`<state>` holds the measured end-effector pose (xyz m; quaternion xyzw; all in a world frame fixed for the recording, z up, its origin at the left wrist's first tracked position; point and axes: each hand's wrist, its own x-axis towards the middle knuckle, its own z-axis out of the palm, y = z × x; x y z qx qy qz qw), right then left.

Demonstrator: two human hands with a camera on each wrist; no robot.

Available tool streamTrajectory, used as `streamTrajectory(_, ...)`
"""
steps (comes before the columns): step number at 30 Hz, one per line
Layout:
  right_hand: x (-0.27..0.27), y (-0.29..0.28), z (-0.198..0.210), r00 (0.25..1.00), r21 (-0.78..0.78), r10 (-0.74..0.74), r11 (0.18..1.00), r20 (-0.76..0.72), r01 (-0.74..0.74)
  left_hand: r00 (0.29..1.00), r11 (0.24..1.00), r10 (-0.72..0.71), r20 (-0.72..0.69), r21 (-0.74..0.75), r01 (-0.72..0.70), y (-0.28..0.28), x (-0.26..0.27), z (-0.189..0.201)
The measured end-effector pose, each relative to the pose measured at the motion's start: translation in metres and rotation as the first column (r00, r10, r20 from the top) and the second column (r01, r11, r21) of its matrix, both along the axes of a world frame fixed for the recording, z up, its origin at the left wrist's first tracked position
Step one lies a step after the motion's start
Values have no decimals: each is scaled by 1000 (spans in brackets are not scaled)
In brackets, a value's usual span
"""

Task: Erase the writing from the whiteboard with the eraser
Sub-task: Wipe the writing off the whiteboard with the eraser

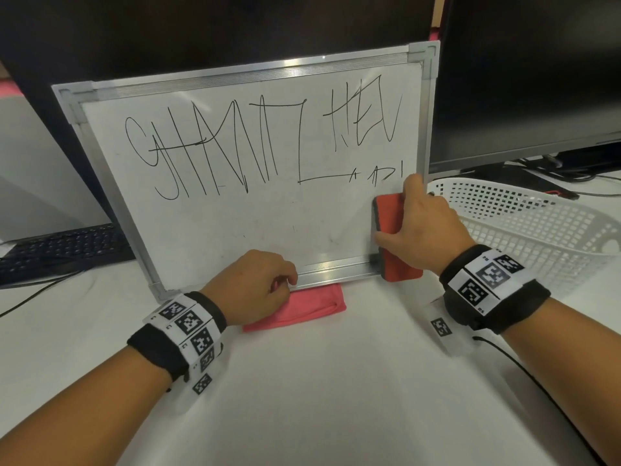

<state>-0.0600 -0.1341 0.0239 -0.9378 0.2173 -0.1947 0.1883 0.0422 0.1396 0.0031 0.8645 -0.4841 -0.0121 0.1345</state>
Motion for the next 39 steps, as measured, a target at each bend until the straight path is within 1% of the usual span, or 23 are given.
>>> streamTrajectory(2, 1, 0, 0, 1000, 4, 3, 1000, 12, -3, 1000, 1000, 3, 0, -19, -4, -4, -1, 2)
streamTrajectory(6, 2, 0, 9, 991, -2, 2, 1000, 133, -2, 1000, 1000, -29, -2, -6, 29, -18, -9, 2)
streamTrajectory(7, 1, 1, 8, 992, -5, 3, 1000, 126, -3, 999, 999, -43, -5, -4, 43, -22, -12, 2)
streamTrajectory(10, -1, 3, 2, 1000, -9, 15, 1000, 15, -15, 997, 997, -72, -18, -8, 72, -33, -18, 3)
streamTrajectory(11, -1, 4, 1, 1000, -6, 20, 1000, 1, -20, 997, 997, -77, -20, -7, 77, -35, -19, 4)
streamTrajectory(12, -1, 4, 2, 1000, -7, 24, 1000, 17, -24, 997, 997, -80, -21, -7, 80, -37, -20, 4)
streamTrajectory(16, 2, -1, 14, 985, -18, 2, 1000, 175, 1, 997, 997, -75, -13, -13, 74, -38, -19, 2)
streamTrajectory(17, 2, -2, 15, 985, -18, 1, 1000, 173, 2, 997, 997, -73, -10, -13, 73, -38, -19, 2)
streamTrajectory(18, 0, -3, 14, 990, -20, 3, 1000, 140, 0, 997, 997, -72, -7, -14, 72, -38, -18, 2)
streamTrajectory(20, -3, -3, 11, 999, -24, 5, 1000, 37, -4, 998, 997, -69, -5, -15, 69, -38, -18, 1)
streamTrajectory(21, -3, -3, 10, 1000, -25, 4, 1000, 10, -4, 998, 998, -63, -4, -20, 63, -38, -18, 2)
streamTrajectory(22, -3, -3, 10, 1000, -27, 1, 1000, 11, 0, 998, 998, -57, -1, -28, 57, -38, -18, 2)
streamTrajectory(26, -2, -5, 22, 992, -25, -27, 999, 124, 30, 999, 998, -41, 6, -51, 42, -38, -17, 1)
streamTrajectory(27, -3, -6, 23, 992, -33, -24, 999, 123, 28, 999, 998, -40, 1, -51, 40, -38, -17, 0)
streamTrajectory(31, -7, -1, 19, 999, -69, -9, 998, -31, 6, 1000, 998, -26, -8, -51, 26, -37, -16, 0)
streamTrajectory(33, -6, -1, 20, 1000, -73, -4, 997, 5, 4, 1000, 998, -17, -15, -55, 16, -37, -16, 0)
streamTrajectory(36, -4, -1, 23, 991, -68, 2, 998, 132, 7, 1000, 998, -12, -18, -56, 11, -37, -16, 0)
streamTrajectory(37, -4, 0, 22, 991, -68, 5, 998, 135, 4, 1000, 999, -12, -18, -52, 11, -37, -16, 0)
streamTrajectory(39, -5, 1, 19, 996, -80, 26, 997, 82, -20, 1000, 999, -14, -20, -45, 13, -37, -15, -1)
